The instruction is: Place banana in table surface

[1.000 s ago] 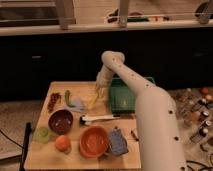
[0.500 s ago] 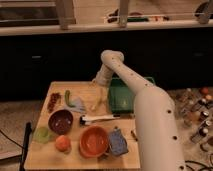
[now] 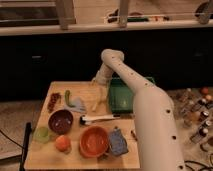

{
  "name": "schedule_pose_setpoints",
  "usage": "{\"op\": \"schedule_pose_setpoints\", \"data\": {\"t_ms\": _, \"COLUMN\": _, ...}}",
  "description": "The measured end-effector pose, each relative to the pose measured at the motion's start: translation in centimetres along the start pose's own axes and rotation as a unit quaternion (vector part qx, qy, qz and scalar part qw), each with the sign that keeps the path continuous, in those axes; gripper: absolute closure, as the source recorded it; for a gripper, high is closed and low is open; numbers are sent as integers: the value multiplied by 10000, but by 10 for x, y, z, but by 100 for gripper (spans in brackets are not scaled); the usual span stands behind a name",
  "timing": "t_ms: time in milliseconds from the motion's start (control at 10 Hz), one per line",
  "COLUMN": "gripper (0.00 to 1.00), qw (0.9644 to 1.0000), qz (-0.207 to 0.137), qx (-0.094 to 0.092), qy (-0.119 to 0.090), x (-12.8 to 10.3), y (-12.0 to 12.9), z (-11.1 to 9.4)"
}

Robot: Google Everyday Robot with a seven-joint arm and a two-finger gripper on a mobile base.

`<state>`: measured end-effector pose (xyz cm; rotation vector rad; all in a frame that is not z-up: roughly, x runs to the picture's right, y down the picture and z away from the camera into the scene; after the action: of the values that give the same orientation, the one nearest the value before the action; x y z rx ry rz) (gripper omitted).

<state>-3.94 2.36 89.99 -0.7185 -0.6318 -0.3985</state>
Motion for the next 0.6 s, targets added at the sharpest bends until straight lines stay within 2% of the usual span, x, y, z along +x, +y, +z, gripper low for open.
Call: {"op": "schedule_pose_setpoints", "data": {"t_ms": 600, "gripper": 20, "qw": 10000, "qz": 26, "qx": 41, "qy": -24, "x": 1, "y": 0, "z": -2}}
